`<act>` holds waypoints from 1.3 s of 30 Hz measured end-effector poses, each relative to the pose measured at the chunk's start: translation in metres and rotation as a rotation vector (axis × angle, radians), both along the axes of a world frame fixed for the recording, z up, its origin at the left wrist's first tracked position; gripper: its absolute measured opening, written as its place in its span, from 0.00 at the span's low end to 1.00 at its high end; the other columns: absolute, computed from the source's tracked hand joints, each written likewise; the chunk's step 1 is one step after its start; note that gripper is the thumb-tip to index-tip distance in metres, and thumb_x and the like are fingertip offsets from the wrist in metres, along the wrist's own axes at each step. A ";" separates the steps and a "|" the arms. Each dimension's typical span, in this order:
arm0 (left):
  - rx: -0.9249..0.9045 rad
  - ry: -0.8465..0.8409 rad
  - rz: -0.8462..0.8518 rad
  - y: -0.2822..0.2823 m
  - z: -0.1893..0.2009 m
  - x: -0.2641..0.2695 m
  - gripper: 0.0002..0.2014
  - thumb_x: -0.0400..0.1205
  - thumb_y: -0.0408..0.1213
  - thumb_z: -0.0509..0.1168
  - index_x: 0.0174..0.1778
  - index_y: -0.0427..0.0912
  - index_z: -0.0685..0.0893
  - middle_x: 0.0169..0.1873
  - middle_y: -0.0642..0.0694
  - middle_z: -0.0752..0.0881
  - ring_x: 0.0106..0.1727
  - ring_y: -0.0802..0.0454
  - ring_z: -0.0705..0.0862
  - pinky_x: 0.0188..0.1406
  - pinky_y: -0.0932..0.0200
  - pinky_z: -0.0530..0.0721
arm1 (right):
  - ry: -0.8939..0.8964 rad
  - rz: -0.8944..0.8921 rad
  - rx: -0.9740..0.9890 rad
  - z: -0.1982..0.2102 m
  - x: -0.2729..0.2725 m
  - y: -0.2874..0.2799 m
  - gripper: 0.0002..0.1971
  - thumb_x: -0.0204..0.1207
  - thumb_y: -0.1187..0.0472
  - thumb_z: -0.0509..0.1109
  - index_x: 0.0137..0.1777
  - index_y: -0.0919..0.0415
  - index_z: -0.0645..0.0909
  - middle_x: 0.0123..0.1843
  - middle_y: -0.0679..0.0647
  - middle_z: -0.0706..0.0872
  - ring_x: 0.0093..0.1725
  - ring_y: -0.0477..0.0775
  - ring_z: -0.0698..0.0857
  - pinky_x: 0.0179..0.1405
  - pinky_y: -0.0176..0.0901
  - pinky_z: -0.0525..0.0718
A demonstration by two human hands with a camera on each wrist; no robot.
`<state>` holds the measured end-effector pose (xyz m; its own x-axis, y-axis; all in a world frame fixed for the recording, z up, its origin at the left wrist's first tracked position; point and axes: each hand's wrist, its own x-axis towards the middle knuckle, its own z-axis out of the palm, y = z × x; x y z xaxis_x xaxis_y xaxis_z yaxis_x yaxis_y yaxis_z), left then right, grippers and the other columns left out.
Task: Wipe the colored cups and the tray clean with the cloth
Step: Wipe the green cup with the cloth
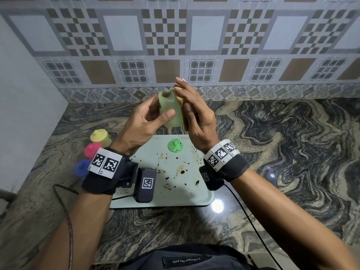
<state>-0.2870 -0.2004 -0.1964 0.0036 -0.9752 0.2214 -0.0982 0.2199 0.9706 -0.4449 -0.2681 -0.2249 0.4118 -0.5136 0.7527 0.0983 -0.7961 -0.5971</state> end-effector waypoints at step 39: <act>-0.008 -0.016 0.181 0.004 0.003 -0.010 0.28 0.72 0.43 0.80 0.67 0.40 0.82 0.58 0.46 0.89 0.61 0.48 0.88 0.62 0.46 0.85 | -0.151 -0.057 0.228 -0.008 0.009 0.006 0.18 0.89 0.65 0.55 0.71 0.76 0.77 0.76 0.71 0.77 0.80 0.66 0.73 0.78 0.72 0.72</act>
